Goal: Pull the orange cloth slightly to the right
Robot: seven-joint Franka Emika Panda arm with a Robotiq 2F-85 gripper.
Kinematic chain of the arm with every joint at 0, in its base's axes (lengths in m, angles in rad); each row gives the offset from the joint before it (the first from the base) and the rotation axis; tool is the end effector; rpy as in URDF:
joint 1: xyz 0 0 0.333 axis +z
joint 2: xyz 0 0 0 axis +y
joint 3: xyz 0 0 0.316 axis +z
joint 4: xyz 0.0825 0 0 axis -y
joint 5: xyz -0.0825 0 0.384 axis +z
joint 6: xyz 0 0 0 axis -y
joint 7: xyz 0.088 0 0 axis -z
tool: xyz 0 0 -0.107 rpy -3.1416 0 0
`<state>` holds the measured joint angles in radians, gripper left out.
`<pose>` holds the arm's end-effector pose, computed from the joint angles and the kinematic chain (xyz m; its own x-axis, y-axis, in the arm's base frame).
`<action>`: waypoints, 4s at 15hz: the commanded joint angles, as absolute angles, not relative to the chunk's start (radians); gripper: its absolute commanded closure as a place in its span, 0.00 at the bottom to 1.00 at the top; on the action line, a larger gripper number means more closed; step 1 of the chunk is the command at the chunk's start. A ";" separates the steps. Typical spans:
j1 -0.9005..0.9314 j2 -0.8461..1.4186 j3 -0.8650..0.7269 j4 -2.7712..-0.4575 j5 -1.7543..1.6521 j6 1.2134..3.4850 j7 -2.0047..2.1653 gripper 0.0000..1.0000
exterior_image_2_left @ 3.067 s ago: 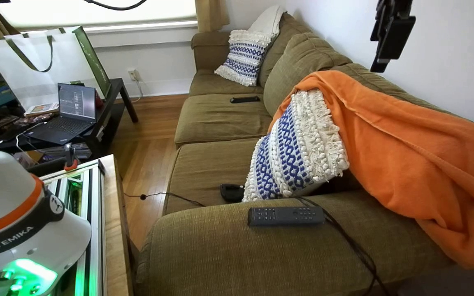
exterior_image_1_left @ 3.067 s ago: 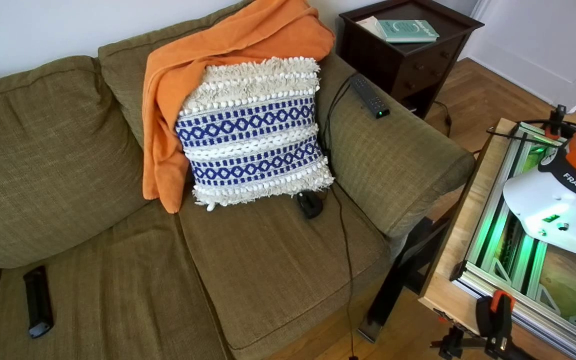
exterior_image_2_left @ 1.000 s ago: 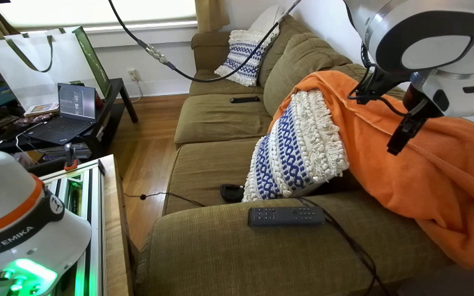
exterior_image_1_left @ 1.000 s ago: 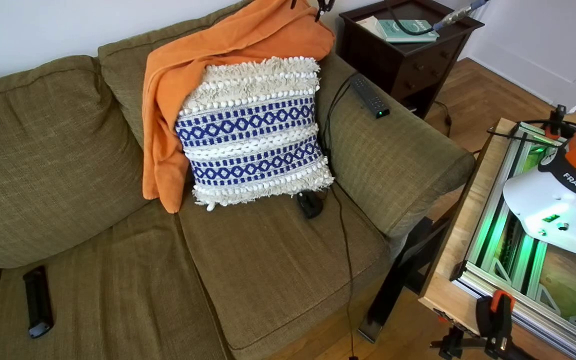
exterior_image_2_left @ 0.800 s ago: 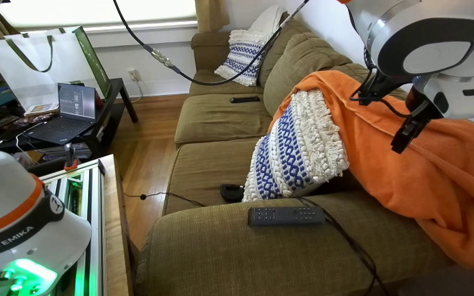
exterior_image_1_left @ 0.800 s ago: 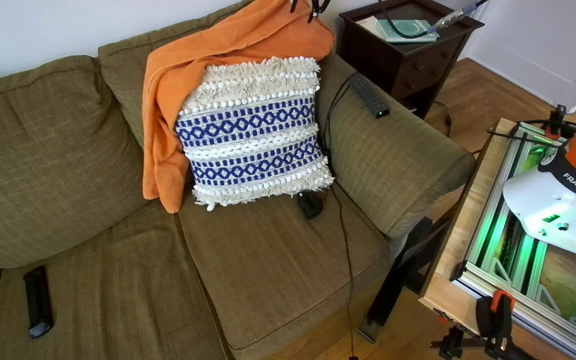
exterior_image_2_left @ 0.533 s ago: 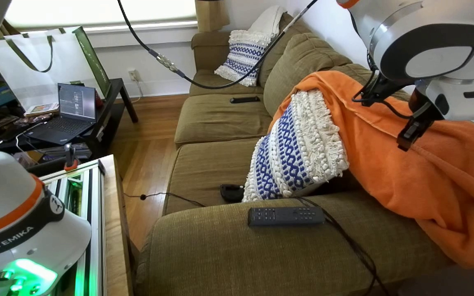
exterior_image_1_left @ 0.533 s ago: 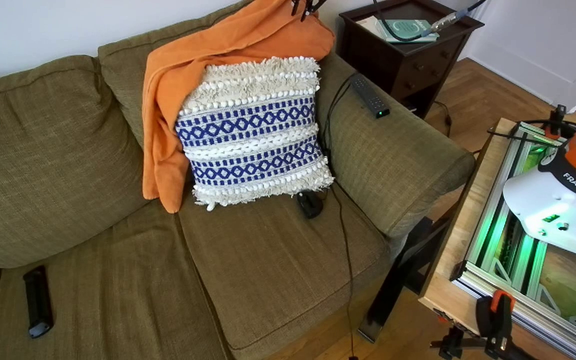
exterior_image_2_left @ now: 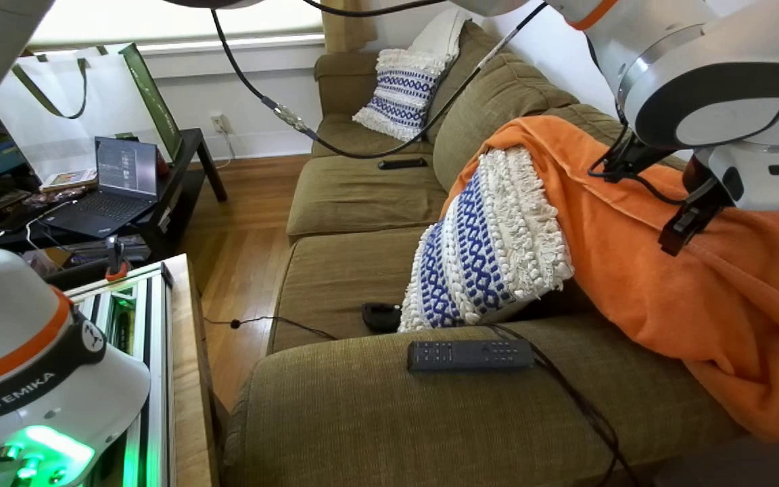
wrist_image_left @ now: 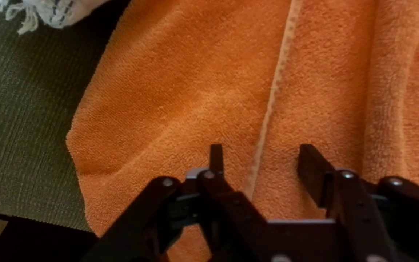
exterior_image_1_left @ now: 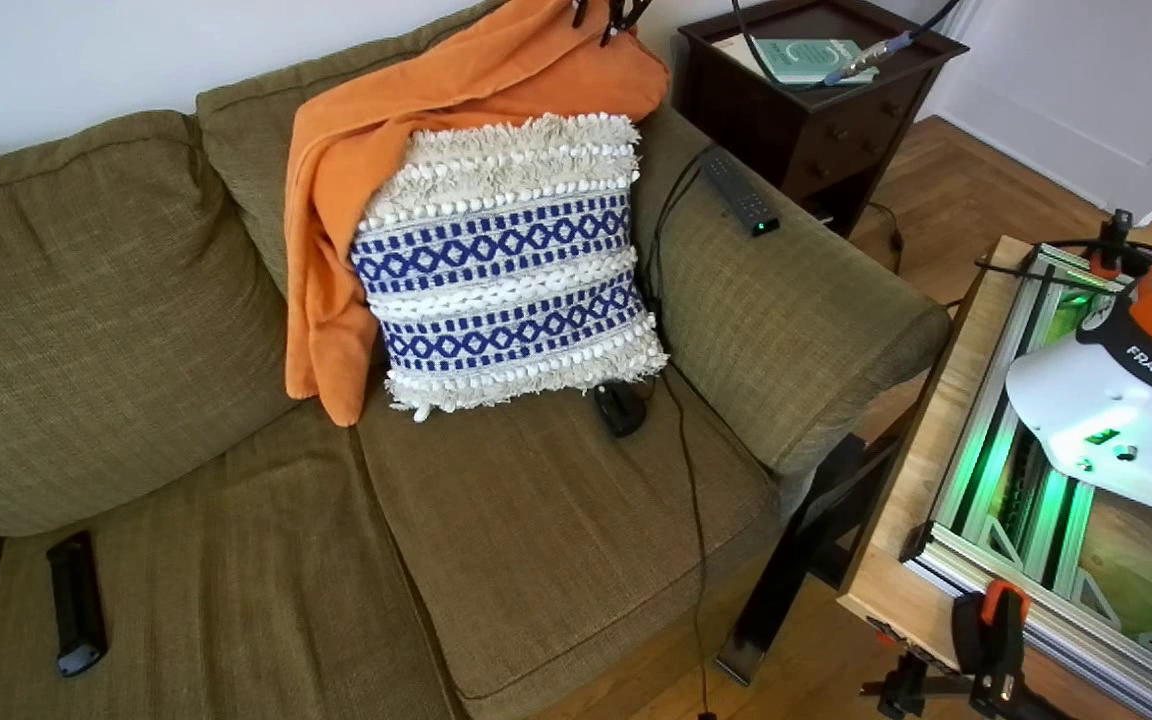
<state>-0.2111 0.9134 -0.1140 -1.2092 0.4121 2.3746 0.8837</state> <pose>0.7519 -0.2201 0.2512 0.1658 -0.9846 -0.0559 -0.9309 -0.1376 -0.3384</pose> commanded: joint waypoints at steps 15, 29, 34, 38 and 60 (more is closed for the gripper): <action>-0.226 0.805 0.012 -1.124 0.490 2.640 0.849 0.99; -0.263 1.299 0.219 -0.529 0.437 3.120 0.586 0.99; -0.263 1.359 0.158 -0.506 0.433 3.096 0.625 0.99; -0.263 1.368 0.106 -0.524 0.435 3.053 0.648 0.71; -0.166 0.888 -0.245 -0.945 0.272 1.949 0.782 0.00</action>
